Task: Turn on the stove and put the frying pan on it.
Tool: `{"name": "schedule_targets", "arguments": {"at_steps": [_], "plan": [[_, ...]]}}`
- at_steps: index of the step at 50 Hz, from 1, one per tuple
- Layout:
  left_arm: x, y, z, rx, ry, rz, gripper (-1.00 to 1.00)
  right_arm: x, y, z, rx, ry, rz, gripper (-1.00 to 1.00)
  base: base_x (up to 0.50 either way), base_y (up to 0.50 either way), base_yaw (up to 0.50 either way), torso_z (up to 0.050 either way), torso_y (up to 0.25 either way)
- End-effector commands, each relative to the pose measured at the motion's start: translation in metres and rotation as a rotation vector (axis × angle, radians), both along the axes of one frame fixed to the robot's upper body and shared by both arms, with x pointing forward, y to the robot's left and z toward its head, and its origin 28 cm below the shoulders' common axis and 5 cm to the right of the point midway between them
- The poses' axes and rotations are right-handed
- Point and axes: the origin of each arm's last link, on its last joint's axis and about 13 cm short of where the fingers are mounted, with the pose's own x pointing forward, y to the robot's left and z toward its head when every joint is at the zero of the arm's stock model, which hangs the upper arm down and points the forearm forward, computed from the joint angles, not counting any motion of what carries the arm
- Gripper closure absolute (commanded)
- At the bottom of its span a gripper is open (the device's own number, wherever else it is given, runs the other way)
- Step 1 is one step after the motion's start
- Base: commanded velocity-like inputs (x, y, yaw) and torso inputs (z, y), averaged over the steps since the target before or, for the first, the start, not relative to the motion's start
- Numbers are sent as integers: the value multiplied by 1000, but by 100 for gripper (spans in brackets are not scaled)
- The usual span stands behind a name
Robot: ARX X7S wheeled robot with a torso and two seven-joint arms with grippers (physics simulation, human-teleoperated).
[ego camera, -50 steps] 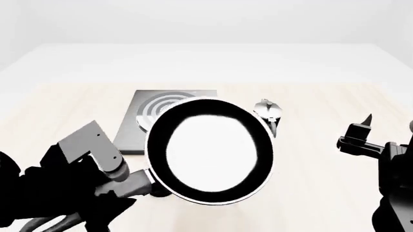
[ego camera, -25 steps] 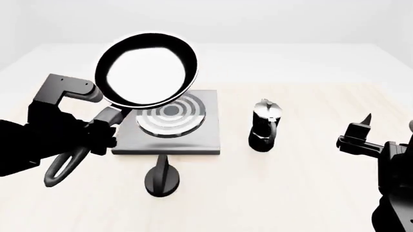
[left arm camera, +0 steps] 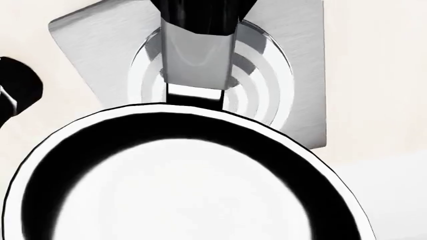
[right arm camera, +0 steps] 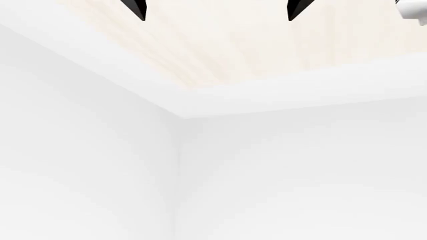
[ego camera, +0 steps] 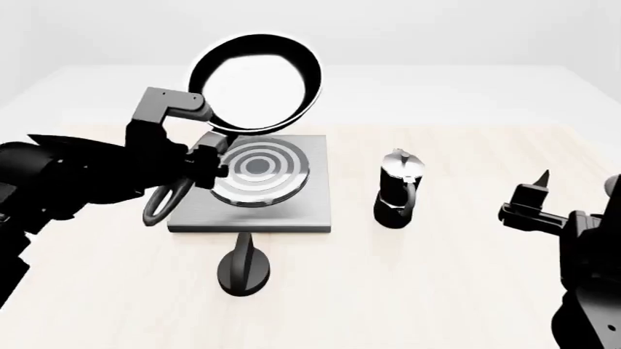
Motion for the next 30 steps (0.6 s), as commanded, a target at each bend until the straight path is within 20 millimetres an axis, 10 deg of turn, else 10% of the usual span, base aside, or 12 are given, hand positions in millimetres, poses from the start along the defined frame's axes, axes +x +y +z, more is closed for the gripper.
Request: {"name": "schedule_targets", "arguments": {"at_steps": [1,30], "plan": [[41,-23,6,-33,-12,25,100,3,1,0,3,-1,11,-100,0,0,0,0,0],[35,-45,-47,-53,171,81,100,2,-1,-4,10,3,9,-100,0,0,0,1,1]]}}
